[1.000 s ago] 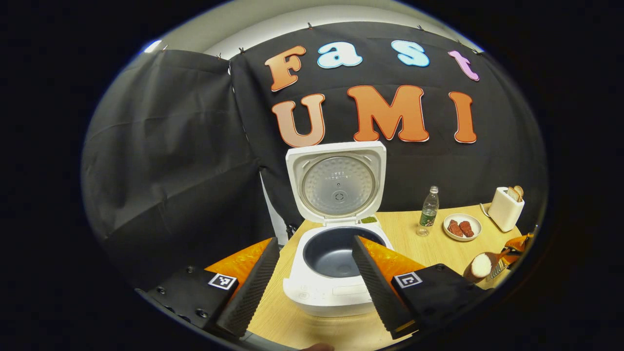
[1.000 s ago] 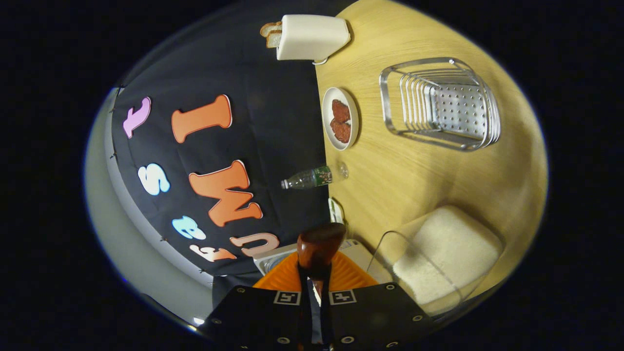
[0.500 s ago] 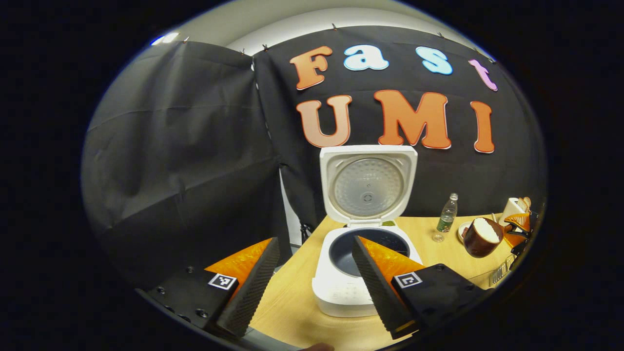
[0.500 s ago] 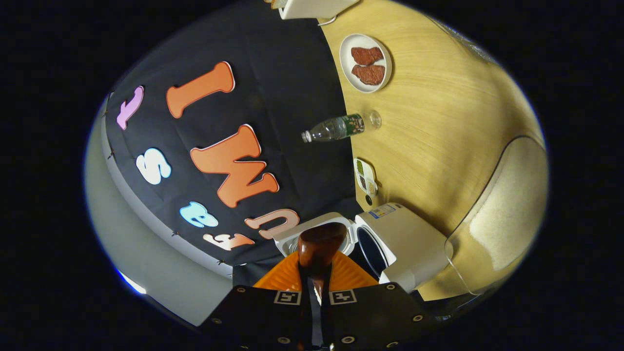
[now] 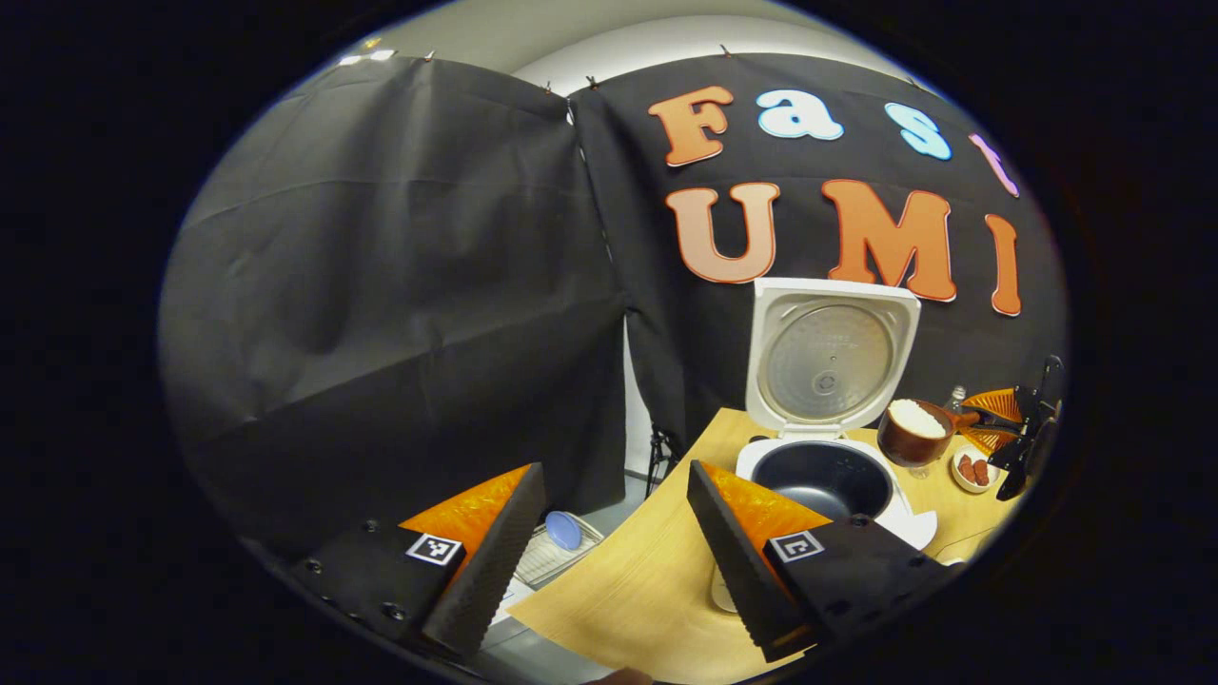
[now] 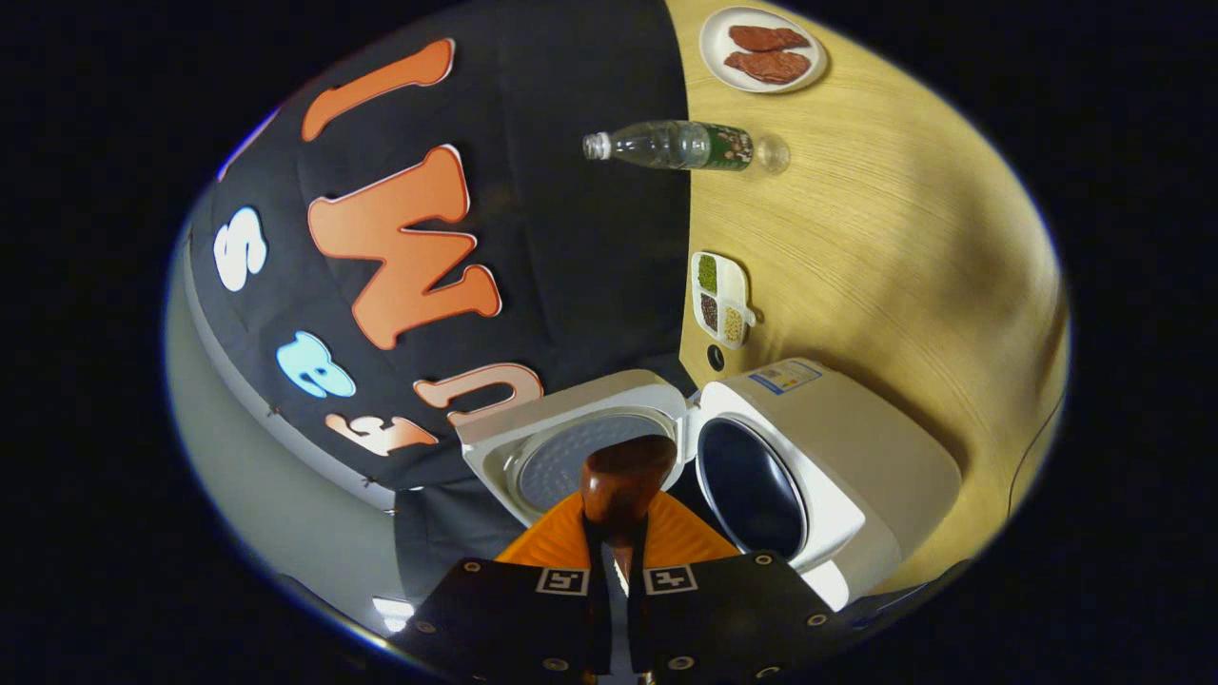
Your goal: Close the left gripper, press the button to open the rice cooker; take a wooden spoon from the chopstick holder with the right hand, scoop a spoonful of rice and pour it into the rice cooker, then put the wooden spoon back into the chopstick holder.
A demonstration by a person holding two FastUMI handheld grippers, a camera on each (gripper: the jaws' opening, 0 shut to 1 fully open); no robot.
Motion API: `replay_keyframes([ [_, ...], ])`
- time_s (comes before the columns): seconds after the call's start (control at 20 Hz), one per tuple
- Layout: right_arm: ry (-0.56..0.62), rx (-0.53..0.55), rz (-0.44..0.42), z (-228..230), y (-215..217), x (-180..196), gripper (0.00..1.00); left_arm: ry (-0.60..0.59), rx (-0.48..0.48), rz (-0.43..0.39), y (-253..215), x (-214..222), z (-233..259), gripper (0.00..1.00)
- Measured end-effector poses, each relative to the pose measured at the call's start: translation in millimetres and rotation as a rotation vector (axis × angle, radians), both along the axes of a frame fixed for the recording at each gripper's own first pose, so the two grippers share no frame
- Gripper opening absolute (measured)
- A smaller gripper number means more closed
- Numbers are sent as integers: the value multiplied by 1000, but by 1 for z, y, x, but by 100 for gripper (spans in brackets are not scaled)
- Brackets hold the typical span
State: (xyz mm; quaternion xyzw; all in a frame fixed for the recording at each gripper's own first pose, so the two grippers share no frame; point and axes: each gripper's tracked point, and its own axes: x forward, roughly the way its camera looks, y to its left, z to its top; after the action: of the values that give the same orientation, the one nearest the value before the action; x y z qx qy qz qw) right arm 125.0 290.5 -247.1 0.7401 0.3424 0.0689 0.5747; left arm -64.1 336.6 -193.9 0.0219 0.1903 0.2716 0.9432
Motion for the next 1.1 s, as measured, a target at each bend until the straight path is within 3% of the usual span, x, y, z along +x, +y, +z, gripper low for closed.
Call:
replay_keyframes([
  [0.4, -156, -328, 55, -2, 12, 37, 7, 16, -12, 51, 44, -1, -12, 97],
  [0.65, -203, -496, 71, -5, 8, 46, 6, 7, 42, 2, 37, 11, -8, 100],
  [1.1, -327, -679, 124, 15, 10, 63, 6, 11, 28, -14, 35, 13, -12, 100],
])
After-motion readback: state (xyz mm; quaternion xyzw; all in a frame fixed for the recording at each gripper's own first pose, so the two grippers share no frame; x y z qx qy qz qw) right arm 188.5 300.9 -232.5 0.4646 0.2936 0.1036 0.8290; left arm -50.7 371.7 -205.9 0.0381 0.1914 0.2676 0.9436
